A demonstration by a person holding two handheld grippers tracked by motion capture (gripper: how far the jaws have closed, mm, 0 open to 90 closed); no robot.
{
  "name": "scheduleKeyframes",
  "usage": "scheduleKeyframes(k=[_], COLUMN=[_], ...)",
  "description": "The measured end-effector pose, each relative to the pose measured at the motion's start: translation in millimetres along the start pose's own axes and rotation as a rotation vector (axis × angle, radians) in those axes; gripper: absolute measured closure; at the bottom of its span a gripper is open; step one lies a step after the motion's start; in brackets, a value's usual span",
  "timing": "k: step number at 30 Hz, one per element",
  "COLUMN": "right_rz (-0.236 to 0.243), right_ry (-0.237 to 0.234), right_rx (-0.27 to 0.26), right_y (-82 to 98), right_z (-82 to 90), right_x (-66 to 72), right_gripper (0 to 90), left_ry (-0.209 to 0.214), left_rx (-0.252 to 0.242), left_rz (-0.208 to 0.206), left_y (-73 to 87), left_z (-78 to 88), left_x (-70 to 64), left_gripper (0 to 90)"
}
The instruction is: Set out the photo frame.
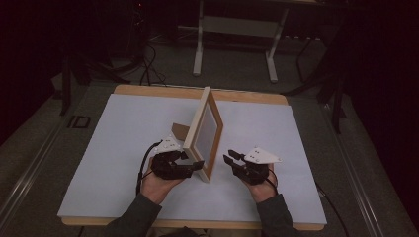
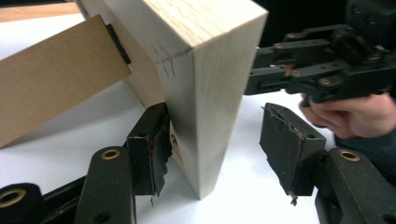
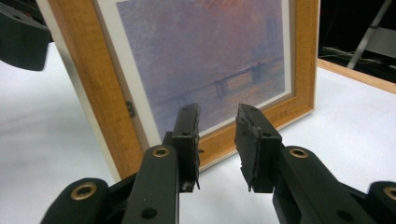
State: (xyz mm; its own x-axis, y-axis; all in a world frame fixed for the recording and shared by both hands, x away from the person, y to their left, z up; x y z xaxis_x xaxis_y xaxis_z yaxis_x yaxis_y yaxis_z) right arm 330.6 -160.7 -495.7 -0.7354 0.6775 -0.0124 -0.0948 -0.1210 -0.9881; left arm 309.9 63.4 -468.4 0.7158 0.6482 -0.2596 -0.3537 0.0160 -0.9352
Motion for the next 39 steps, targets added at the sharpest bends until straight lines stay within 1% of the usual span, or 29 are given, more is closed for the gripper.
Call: scheduleKeyframes(k=[5, 9, 11, 13, 15, 20, 29, 36, 39], right_rz=[-0.002, -0.005, -0.005, -0.006, -0.007, -0.008, -0.011, -0.010, -0.013], right_ry=[0.006, 0.009, 0.010, 0.010, 0.013, 0.019, 0.025, 0.028, 0.032], right_rx=[-0.002, 0.002, 0.002, 0.001, 0.001, 0.001, -0.002, -0.005, -0.006], right_y=[1.1, 2.1, 2.3, 2.4, 2.5, 2.9, 3.1, 2.9, 2.8], right_z=[1.3, 1.7, 1.7, 1.8, 2.0, 3.3, 5.0, 6.3, 7.2], right_x=[-2.3, -2.6, -2.9, -3.3, -4.2, -6.6, -9.1, -10.4, -11.6], right_gripper=[69.2, 69.1, 69.1, 69.0, 69.1, 68.9, 68.3, 68.0, 67.8], left_ry=[-0.046, -0.087, -0.100, -0.113, -0.117, -0.123, -0.147, -0.151, -0.152], left_rx=[-0.024, -0.035, -0.043, -0.050, -0.050, -0.051, -0.040, -0.021, -0.019], left_rz=[0.025, 0.023, 0.027, 0.029, 0.029, 0.024, 0.038, 0.037, 0.047], left_y=[0.1, 0.5, 0.4, 0.3, 0.2, 0.4, -1.2, -3.7, -4.9], left_z=[-3.1, -6.0, -6.3, -6.4, -6.1, -6.1, -7.2, -5.9, -4.3], left_x=[-0.3, -1.2, -0.9, -0.3, 0.6, 0.1, 0.6, 7.4, 12.1], left_gripper=[48.0, 50.2, 52.0, 56.0, 60.0, 60.3, 62.1, 64.6, 66.0])
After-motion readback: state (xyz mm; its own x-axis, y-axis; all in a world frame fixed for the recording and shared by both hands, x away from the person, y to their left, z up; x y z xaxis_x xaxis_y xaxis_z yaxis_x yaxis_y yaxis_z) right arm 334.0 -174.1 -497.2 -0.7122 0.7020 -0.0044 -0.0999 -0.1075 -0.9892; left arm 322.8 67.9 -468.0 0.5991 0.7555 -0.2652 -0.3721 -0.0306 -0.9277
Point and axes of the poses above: each handheld gripper's, and its own axes: z roughly backward along the jaws, y roughly out of its underside, x roughly to its left, the point moved 4 cm from there along -z, roughly forward along the jaws, and after that the axes turned 14 degrees about -x, right-handed, at the moved point
